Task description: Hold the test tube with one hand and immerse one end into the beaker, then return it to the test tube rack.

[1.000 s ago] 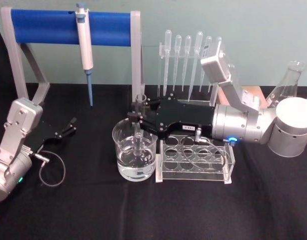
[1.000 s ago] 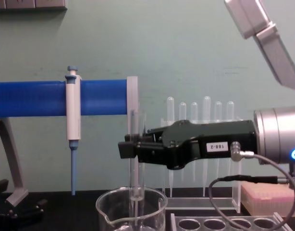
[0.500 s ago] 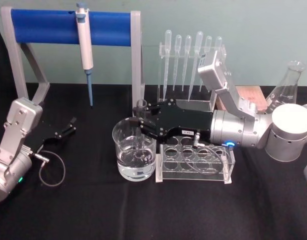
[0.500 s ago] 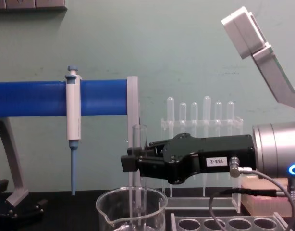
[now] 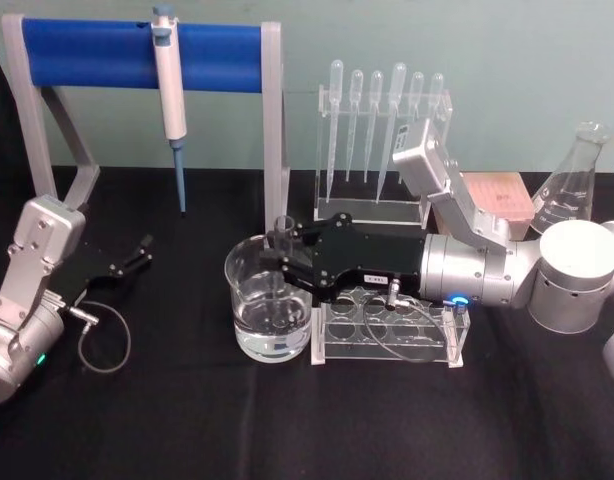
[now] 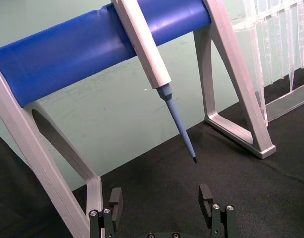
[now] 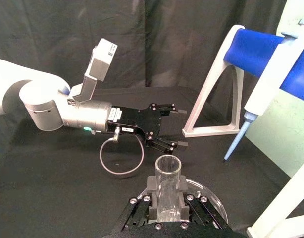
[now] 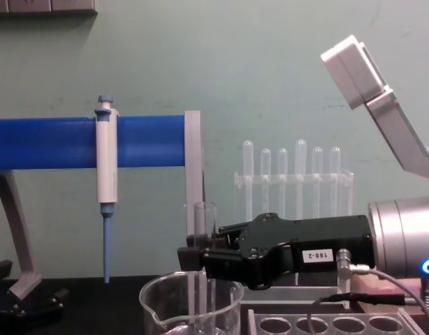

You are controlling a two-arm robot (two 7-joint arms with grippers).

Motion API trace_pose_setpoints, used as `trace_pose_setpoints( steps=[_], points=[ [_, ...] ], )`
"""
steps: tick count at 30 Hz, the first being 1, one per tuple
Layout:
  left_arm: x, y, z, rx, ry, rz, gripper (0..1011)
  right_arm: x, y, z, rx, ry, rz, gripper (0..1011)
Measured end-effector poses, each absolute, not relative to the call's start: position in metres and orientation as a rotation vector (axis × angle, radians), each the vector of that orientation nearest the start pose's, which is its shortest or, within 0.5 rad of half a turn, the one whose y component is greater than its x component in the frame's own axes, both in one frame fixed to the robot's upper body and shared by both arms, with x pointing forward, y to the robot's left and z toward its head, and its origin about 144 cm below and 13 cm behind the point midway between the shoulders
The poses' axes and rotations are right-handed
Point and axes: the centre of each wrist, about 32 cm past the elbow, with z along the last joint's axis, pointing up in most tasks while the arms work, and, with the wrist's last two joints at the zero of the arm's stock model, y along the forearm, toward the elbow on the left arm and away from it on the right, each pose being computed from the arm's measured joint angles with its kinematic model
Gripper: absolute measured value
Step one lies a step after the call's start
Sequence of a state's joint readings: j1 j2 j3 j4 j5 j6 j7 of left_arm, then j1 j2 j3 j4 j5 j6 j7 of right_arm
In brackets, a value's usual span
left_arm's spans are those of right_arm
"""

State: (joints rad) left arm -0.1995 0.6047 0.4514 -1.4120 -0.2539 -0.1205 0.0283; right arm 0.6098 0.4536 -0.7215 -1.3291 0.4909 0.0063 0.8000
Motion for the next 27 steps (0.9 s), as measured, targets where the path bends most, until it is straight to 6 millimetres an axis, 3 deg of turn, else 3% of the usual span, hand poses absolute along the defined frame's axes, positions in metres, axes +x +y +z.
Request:
trace_pose_setpoints(
  steps=[27],
  points=[
    [0.4886, 0.3097, 1.1398, 0.304, -0.285, 1.248, 1000, 0.5752, -0.2035, 1.2193, -0.157, -0.148, -0.296, 228]
  ],
)
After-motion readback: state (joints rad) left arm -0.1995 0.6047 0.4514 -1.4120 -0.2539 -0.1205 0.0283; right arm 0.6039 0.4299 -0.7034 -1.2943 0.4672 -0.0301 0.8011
